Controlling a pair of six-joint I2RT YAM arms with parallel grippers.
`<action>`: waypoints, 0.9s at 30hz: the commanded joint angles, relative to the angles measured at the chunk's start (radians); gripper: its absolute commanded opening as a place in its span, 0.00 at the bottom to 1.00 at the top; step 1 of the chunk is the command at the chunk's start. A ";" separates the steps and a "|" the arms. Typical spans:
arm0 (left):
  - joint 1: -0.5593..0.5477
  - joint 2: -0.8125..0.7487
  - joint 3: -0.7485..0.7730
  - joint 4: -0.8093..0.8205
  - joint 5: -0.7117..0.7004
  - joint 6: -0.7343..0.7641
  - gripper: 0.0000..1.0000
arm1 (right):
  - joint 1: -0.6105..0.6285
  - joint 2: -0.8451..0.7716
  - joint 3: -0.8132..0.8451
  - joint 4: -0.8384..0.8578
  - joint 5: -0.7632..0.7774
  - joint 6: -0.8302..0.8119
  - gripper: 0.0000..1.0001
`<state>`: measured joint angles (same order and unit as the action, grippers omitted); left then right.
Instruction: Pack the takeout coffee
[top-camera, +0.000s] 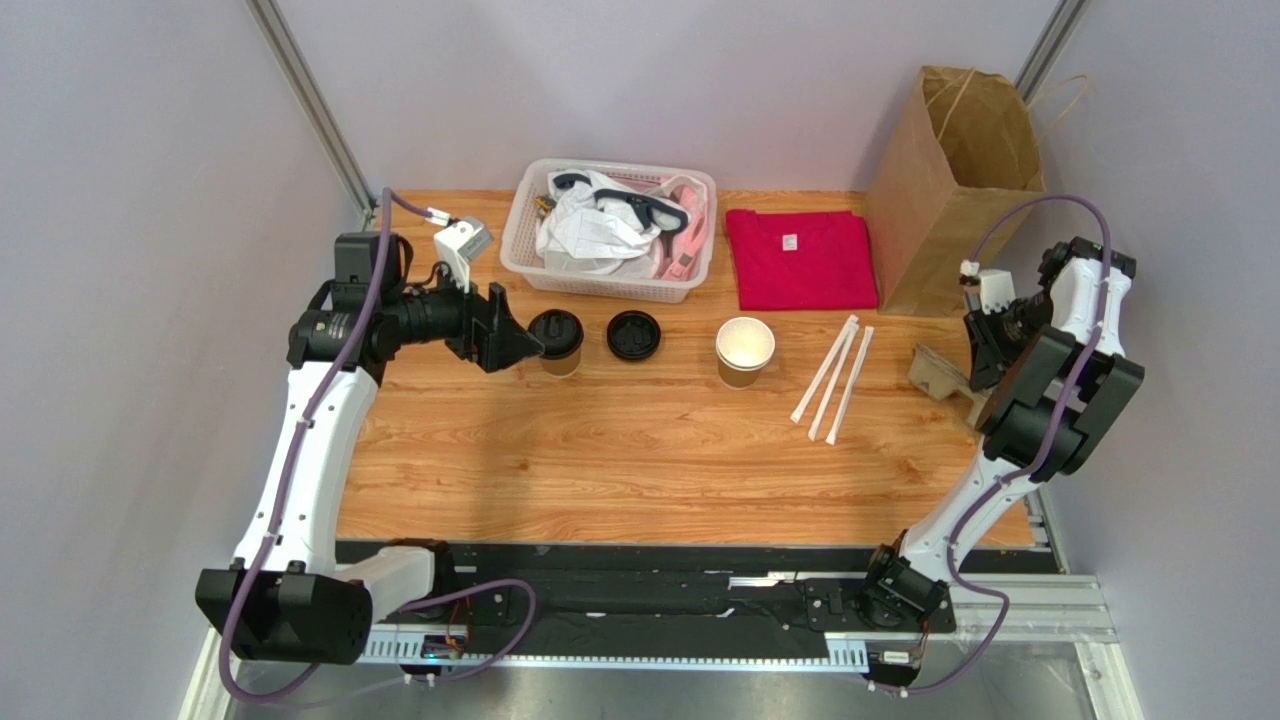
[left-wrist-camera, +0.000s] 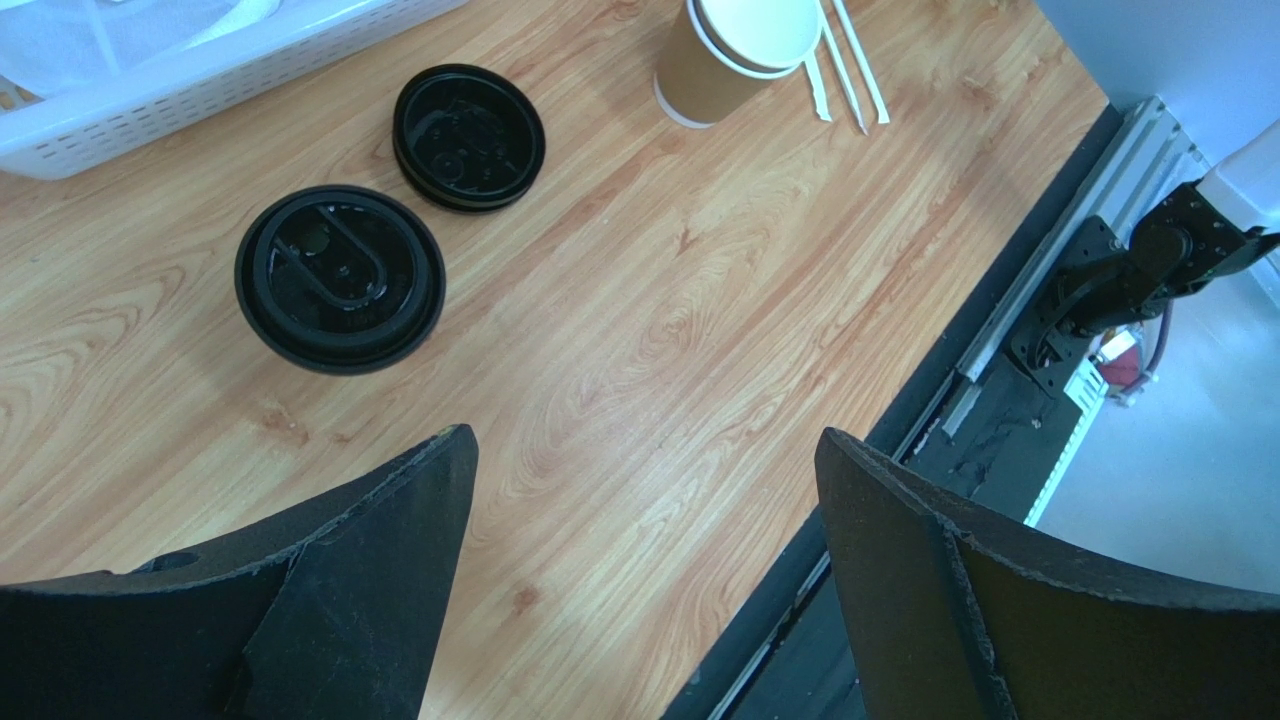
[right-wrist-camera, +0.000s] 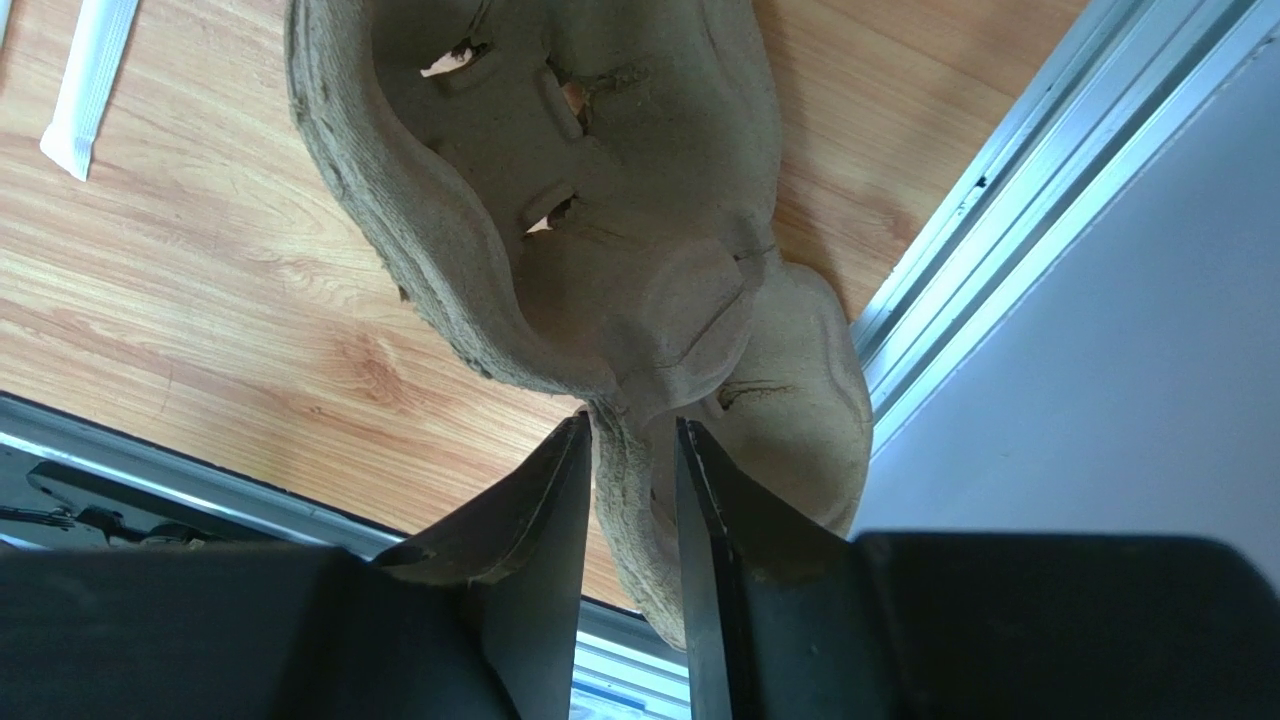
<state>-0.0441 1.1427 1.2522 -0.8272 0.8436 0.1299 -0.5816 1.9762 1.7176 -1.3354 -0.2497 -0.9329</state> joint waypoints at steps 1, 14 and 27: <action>-0.005 0.003 0.039 0.011 0.012 0.025 0.92 | -0.003 0.010 0.000 -0.133 -0.023 -0.007 0.30; -0.037 0.000 0.052 0.026 0.003 0.019 0.91 | -0.004 0.020 -0.056 -0.104 -0.008 0.005 0.17; -0.201 -0.058 0.017 0.215 -0.073 -0.064 0.96 | 0.000 -0.271 -0.142 -0.102 -0.164 0.009 0.00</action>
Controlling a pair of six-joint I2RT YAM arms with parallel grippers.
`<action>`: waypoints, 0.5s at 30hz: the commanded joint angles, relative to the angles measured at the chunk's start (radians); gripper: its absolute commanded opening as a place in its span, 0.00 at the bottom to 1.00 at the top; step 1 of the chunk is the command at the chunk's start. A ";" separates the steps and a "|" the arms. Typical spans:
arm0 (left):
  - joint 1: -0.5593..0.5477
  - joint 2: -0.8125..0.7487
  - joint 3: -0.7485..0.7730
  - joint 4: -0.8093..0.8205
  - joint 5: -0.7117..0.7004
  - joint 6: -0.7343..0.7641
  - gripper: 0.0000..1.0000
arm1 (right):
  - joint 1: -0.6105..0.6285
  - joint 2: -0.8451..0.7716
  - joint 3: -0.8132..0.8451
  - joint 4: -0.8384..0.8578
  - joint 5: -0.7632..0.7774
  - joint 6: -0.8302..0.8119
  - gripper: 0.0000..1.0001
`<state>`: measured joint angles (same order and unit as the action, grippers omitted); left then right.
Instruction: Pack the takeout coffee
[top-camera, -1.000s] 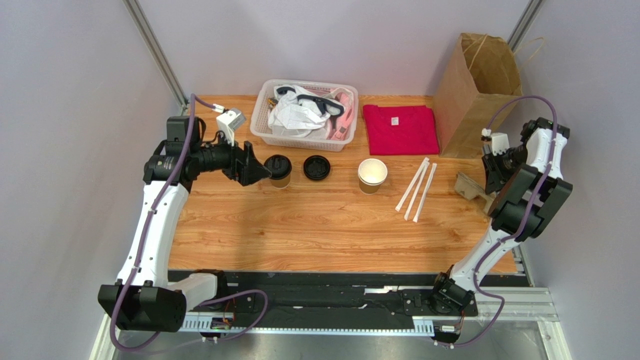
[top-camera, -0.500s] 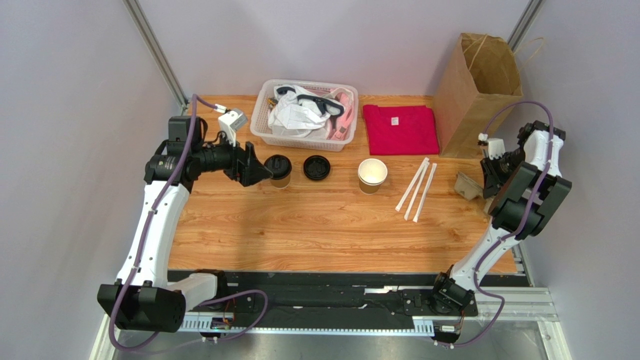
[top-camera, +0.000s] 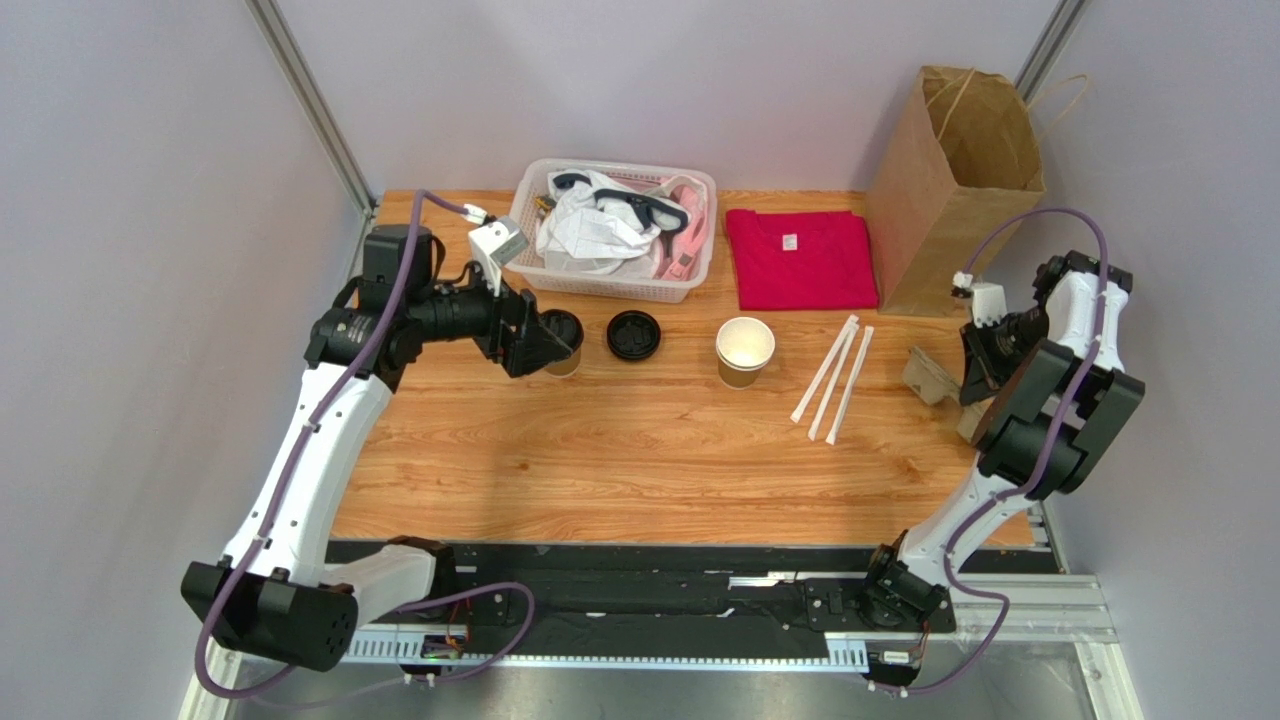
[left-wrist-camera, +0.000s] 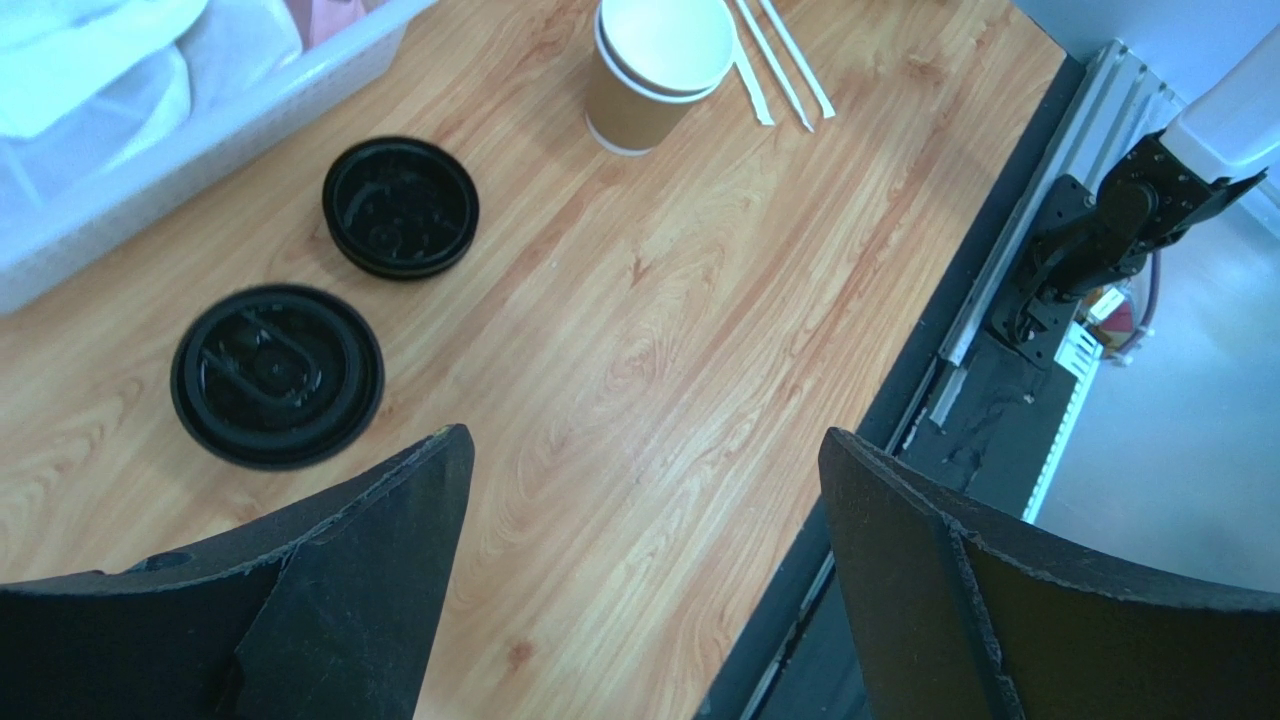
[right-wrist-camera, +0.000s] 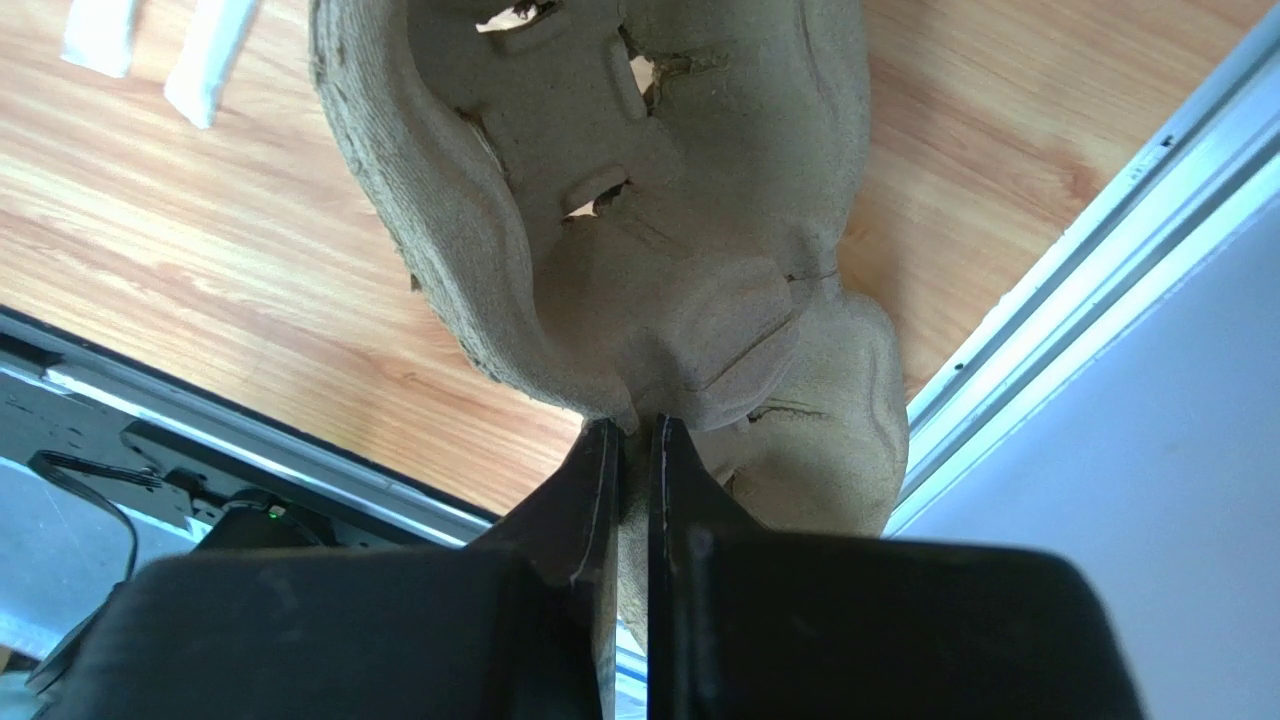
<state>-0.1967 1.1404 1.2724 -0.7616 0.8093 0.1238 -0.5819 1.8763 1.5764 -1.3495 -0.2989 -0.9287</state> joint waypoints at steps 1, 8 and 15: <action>-0.062 -0.059 -0.007 0.166 -0.068 -0.081 0.97 | 0.002 -0.193 -0.004 -0.115 -0.143 0.008 0.00; -0.250 -0.099 -0.034 0.263 -0.180 -0.188 0.98 | 0.111 -0.400 -0.065 -0.273 -0.347 0.036 0.00; -0.296 -0.206 -0.173 0.377 -0.003 0.049 0.99 | 0.473 -0.609 -0.229 -0.203 -0.399 0.158 0.00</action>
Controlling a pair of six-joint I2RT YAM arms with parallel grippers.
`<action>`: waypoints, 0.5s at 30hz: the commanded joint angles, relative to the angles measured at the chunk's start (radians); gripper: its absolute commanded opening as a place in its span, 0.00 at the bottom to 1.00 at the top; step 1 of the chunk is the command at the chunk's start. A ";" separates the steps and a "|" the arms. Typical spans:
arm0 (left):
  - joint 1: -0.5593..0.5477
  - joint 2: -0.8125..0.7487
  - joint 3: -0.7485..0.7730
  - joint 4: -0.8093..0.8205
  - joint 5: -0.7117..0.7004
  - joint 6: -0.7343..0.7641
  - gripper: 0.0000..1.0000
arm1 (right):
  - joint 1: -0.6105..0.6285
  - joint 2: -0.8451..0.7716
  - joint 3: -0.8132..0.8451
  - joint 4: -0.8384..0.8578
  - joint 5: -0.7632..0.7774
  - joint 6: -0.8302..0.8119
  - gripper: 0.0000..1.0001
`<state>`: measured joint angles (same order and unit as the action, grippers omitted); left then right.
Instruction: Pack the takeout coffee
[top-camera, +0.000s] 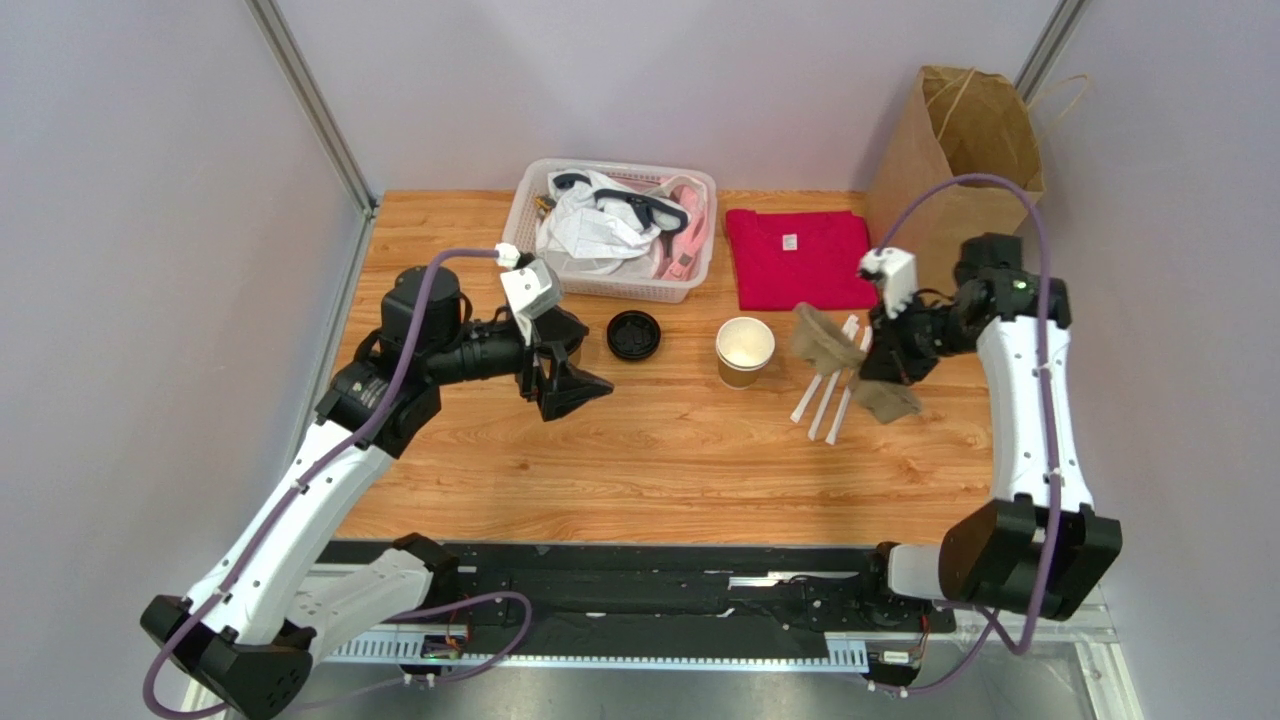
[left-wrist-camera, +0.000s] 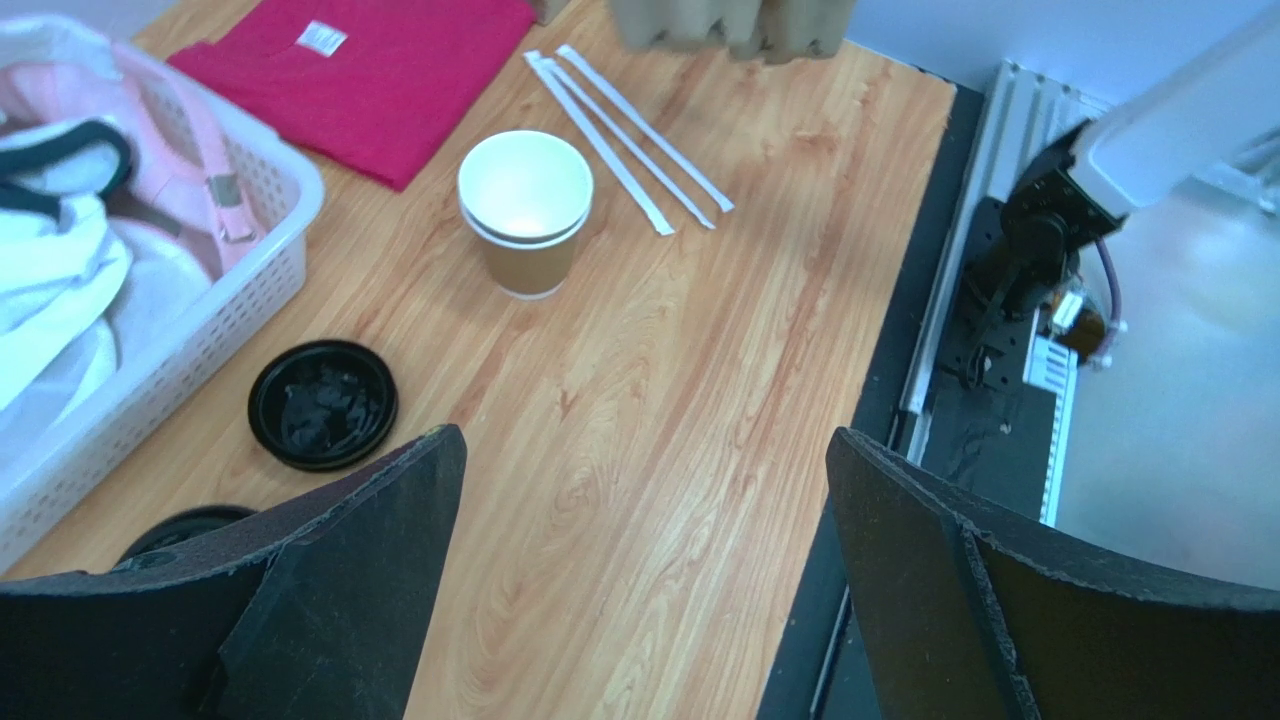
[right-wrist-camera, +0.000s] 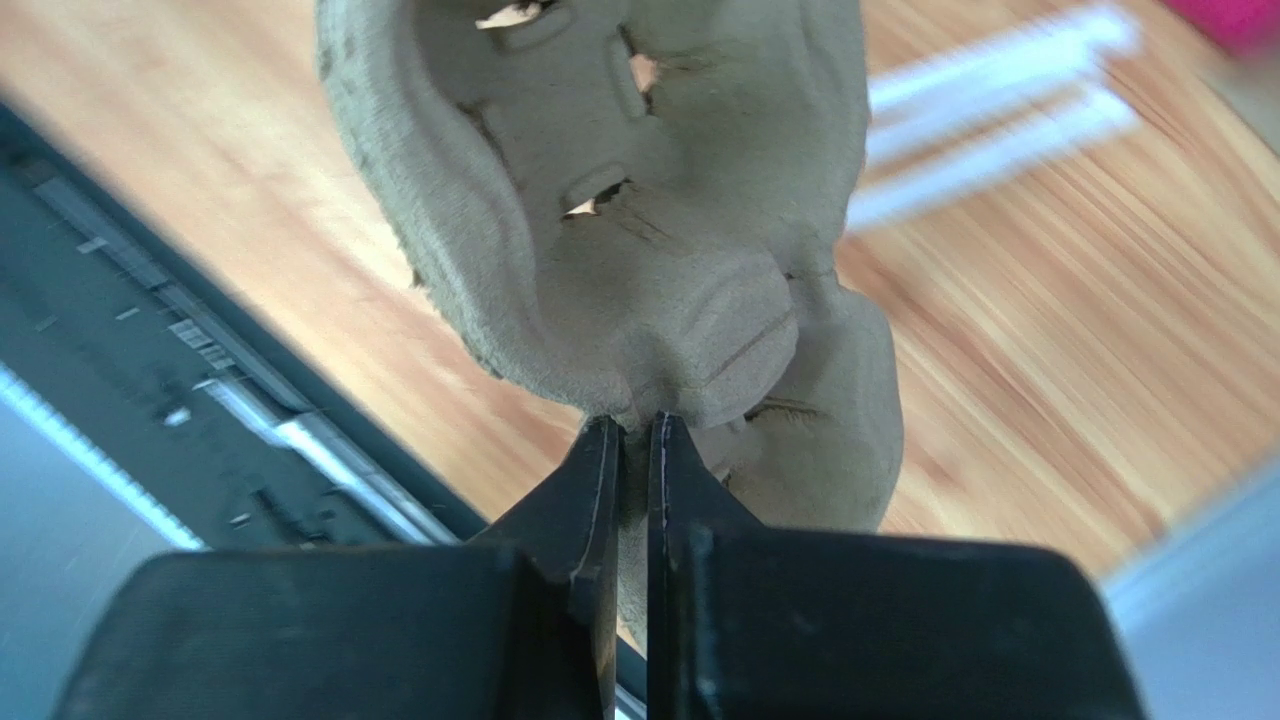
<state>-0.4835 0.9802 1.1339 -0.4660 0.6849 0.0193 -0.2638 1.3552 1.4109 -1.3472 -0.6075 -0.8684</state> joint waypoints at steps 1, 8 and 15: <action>-0.015 -0.051 -0.034 0.066 0.149 0.235 0.99 | 0.252 -0.129 -0.081 -0.176 -0.087 0.121 0.00; -0.210 -0.158 -0.103 0.006 0.081 0.595 0.80 | 0.630 -0.228 -0.217 0.039 -0.063 0.213 0.00; -0.404 -0.239 -0.246 0.205 -0.175 0.744 0.69 | 0.808 -0.306 -0.279 0.184 -0.069 0.223 0.00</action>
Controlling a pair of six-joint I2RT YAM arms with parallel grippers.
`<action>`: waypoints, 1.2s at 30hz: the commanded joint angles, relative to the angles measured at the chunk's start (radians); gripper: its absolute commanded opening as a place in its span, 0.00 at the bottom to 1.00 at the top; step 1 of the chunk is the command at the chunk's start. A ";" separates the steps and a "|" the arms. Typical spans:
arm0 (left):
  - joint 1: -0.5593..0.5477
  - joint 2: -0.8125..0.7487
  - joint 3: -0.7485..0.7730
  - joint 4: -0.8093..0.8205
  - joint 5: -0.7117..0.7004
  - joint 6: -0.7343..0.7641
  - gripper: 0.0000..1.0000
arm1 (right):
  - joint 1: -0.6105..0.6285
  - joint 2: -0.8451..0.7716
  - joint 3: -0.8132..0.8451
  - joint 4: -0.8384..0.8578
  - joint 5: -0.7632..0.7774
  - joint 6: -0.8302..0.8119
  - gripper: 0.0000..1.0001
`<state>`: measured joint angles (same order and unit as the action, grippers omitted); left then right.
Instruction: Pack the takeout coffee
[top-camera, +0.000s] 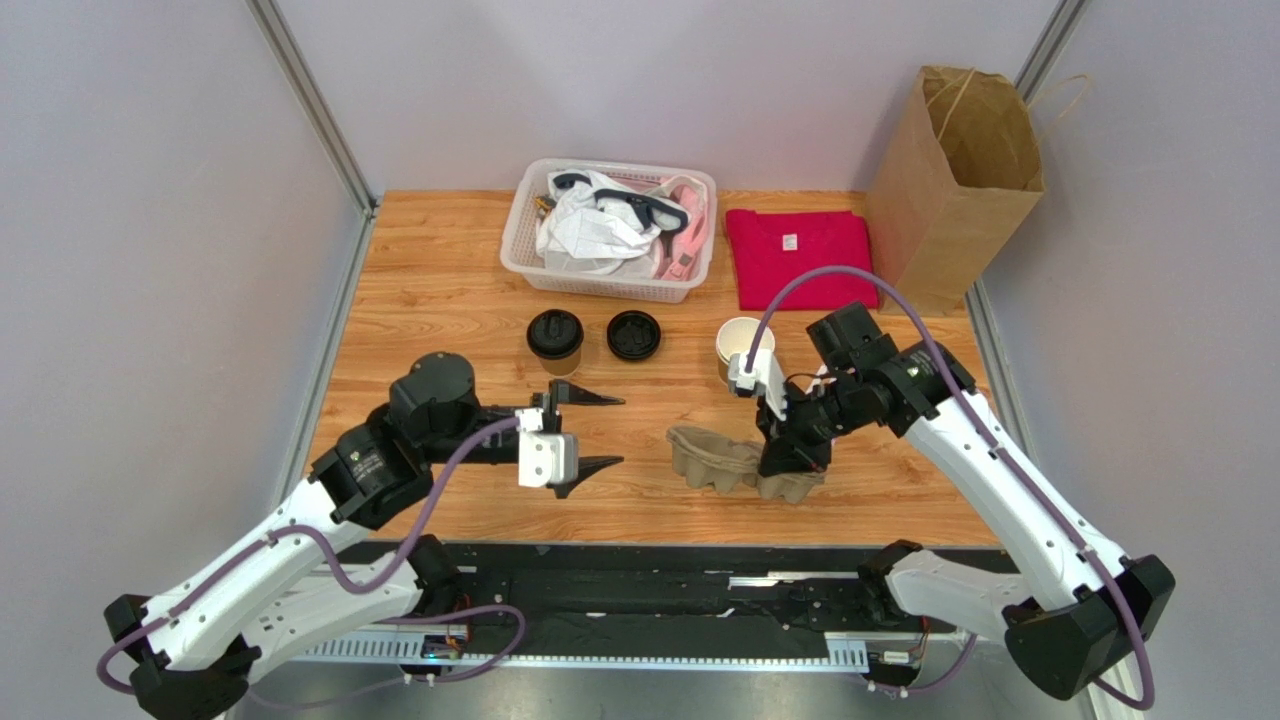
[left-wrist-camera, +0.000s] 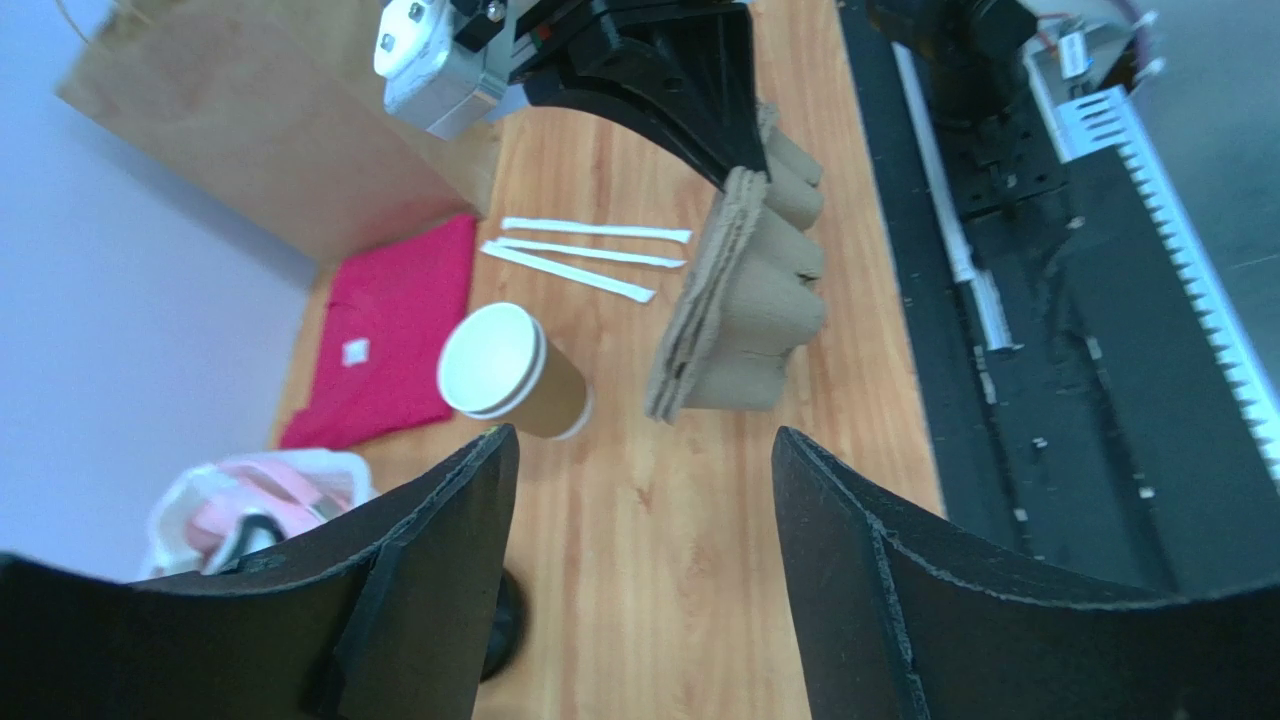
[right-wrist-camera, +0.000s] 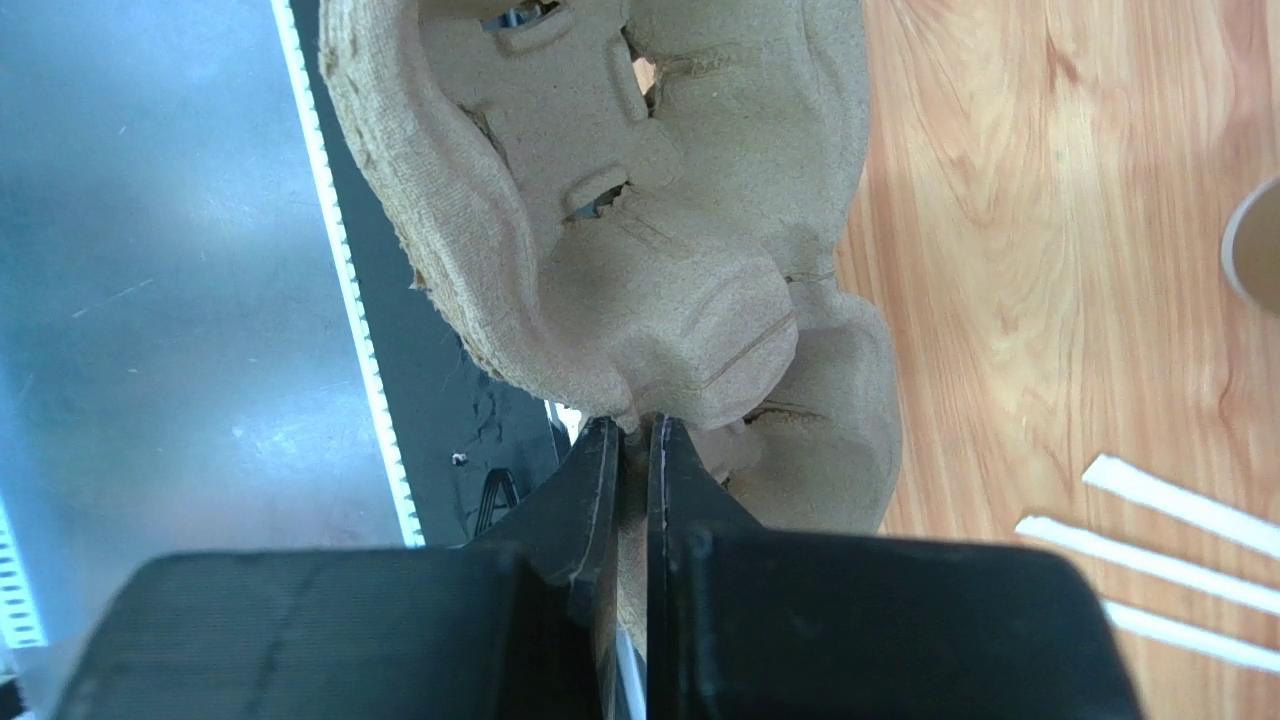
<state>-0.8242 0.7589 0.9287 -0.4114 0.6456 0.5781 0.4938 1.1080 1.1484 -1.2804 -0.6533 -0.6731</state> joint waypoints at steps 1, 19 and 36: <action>-0.096 -0.018 -0.048 0.160 -0.147 0.202 0.67 | 0.058 -0.060 -0.019 0.124 -0.026 0.023 0.00; -0.240 0.063 -0.053 0.129 -0.086 0.316 0.29 | 0.193 -0.158 -0.044 0.197 0.087 -0.059 0.00; -0.263 0.122 -0.044 0.106 -0.081 0.325 0.22 | 0.229 -0.143 -0.030 0.199 0.109 -0.074 0.00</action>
<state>-1.0786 0.8768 0.8604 -0.3241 0.5331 0.8791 0.7120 0.9630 1.0920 -1.1282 -0.5476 -0.7258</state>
